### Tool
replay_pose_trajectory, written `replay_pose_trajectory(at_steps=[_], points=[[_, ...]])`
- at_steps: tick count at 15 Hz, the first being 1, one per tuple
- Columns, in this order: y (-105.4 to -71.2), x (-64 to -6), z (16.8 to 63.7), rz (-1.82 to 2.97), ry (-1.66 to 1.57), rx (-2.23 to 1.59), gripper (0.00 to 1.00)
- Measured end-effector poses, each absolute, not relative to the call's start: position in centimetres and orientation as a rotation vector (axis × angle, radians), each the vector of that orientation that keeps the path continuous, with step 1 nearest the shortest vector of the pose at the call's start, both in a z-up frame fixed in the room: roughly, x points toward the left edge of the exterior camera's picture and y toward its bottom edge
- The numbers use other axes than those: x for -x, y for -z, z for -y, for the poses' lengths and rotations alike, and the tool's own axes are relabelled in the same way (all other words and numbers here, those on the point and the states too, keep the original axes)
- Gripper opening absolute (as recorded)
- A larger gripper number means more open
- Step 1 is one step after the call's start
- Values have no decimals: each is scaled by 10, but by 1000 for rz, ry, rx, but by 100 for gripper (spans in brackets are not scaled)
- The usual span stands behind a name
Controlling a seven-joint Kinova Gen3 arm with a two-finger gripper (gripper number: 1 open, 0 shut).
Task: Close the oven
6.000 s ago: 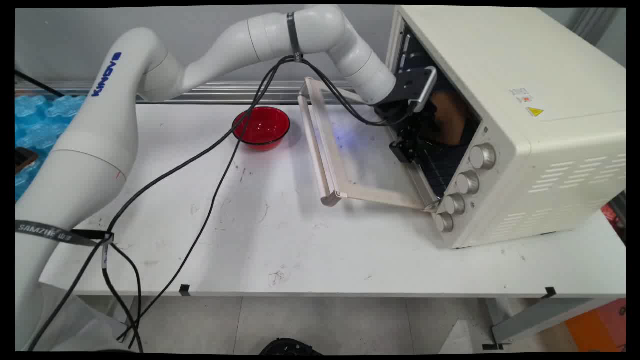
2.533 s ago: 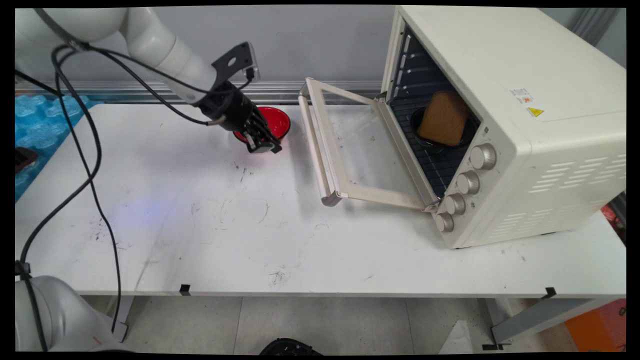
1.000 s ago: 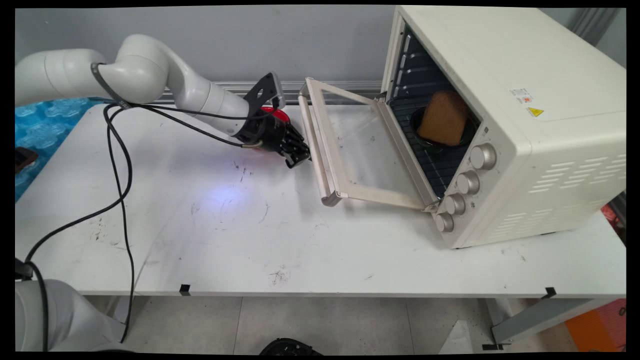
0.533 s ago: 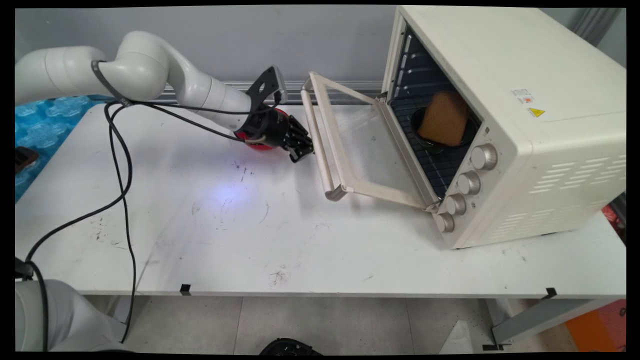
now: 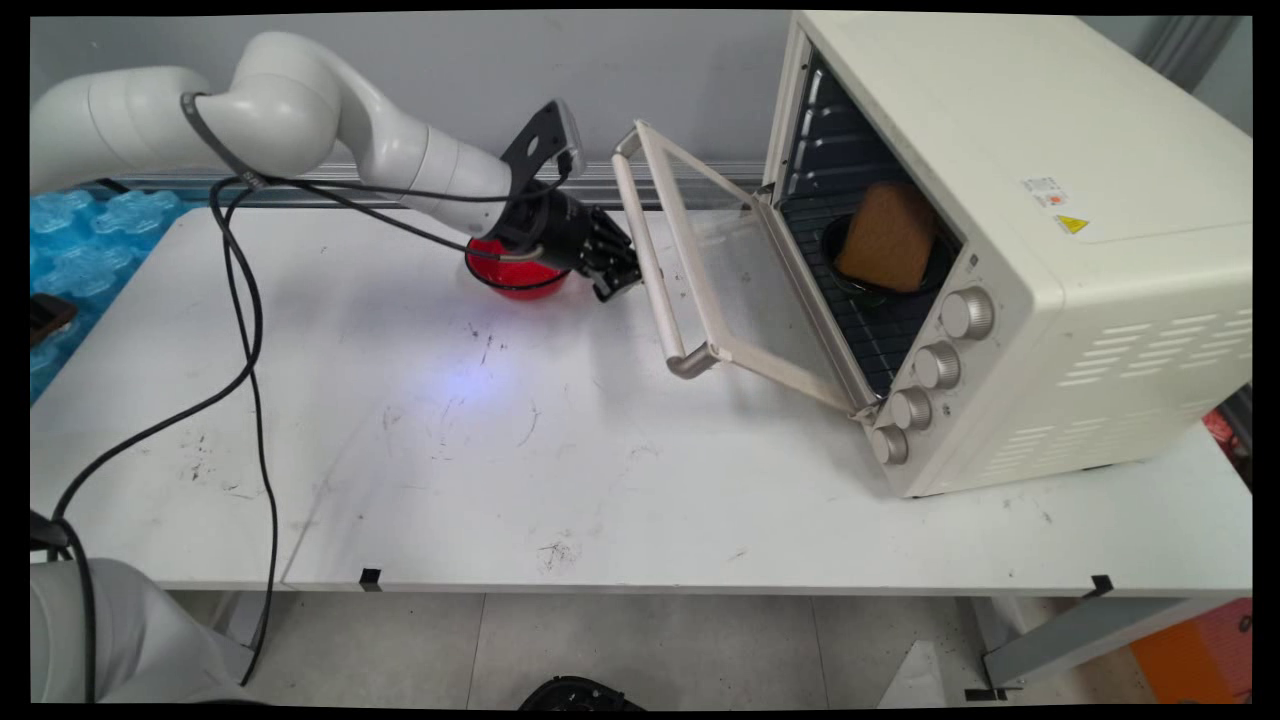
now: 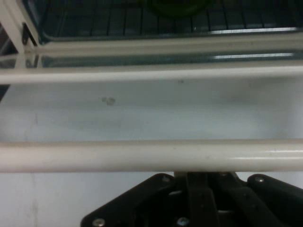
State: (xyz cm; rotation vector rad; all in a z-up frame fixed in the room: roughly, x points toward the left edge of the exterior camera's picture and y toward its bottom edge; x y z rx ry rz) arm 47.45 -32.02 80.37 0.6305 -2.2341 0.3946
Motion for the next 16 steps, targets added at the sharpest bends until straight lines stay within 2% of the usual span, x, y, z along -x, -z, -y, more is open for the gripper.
replay_pose_trajectory(at_steps=[16], points=[[-871,-430,370,2197,-334,-581,0]])
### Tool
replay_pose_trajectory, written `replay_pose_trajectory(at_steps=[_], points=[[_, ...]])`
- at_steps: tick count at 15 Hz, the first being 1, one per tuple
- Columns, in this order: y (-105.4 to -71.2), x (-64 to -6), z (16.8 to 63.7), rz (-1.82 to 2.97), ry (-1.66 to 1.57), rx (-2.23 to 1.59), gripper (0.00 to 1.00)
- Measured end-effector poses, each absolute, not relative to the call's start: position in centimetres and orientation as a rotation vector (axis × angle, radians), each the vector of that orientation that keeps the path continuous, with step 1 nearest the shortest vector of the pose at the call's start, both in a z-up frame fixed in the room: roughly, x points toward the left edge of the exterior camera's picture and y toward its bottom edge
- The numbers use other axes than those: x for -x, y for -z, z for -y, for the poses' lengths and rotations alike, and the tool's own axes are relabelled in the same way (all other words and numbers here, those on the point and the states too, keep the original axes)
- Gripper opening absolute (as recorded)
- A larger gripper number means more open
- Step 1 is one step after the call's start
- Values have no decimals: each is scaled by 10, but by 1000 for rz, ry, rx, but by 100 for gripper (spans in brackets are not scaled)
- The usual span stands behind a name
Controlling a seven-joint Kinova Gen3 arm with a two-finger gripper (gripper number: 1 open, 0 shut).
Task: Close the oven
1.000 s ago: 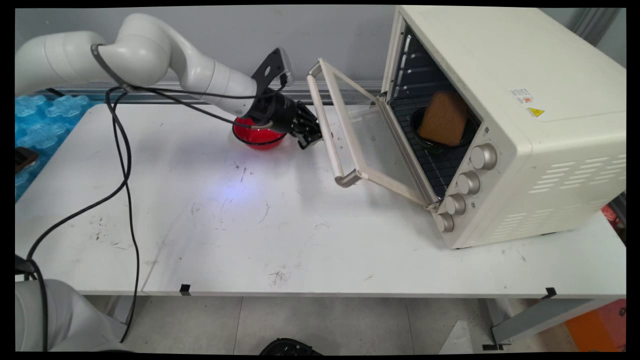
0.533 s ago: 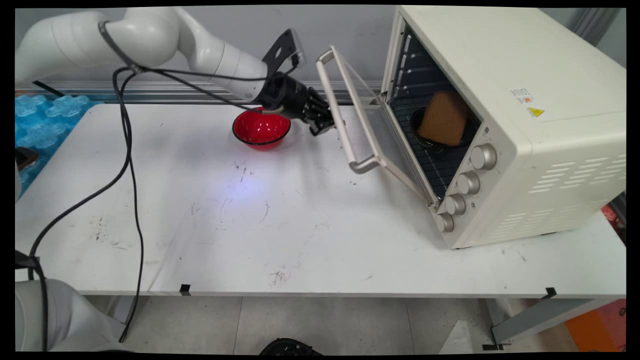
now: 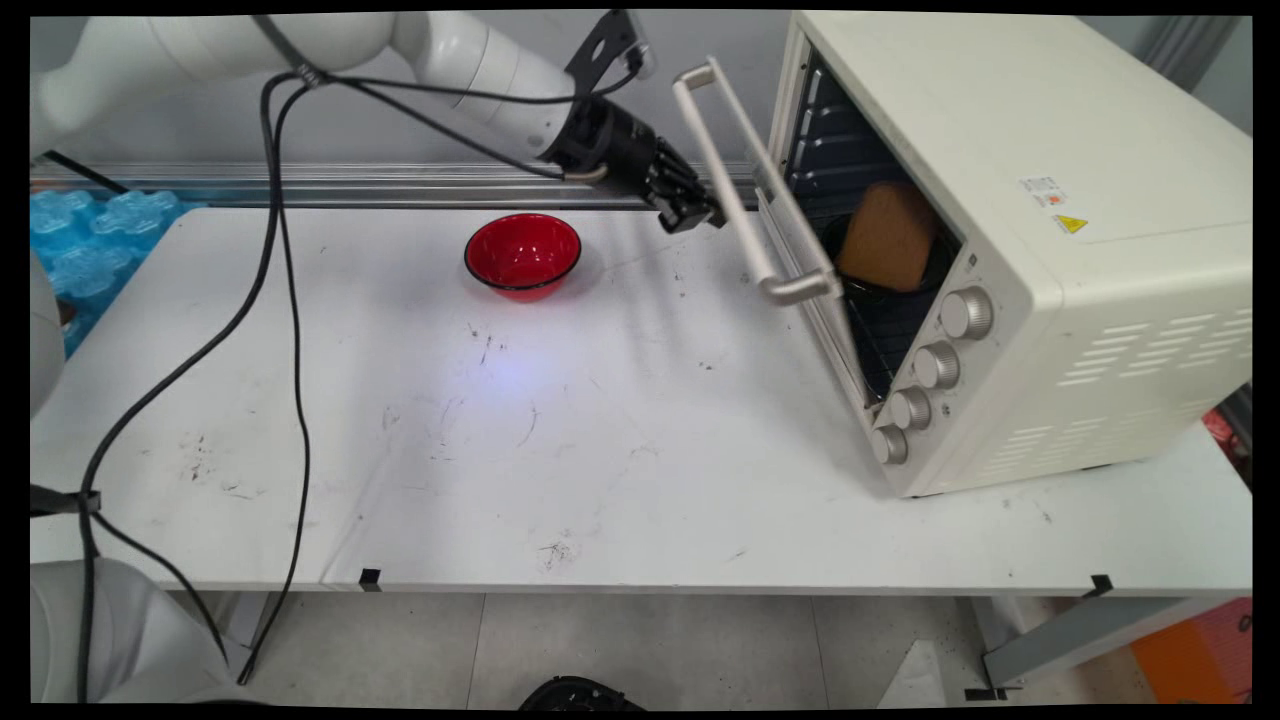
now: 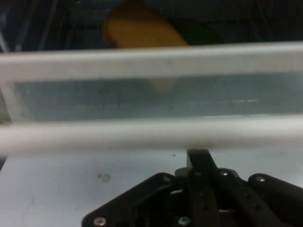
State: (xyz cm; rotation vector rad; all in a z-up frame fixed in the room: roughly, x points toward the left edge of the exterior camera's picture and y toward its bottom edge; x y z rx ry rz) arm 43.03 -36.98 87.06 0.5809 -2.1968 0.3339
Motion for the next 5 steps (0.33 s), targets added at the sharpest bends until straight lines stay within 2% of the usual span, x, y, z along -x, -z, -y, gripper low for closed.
replay_pose_trajectory(at_steps=[5], points=[[-887,-419,384,2216,-298,-561,0]])
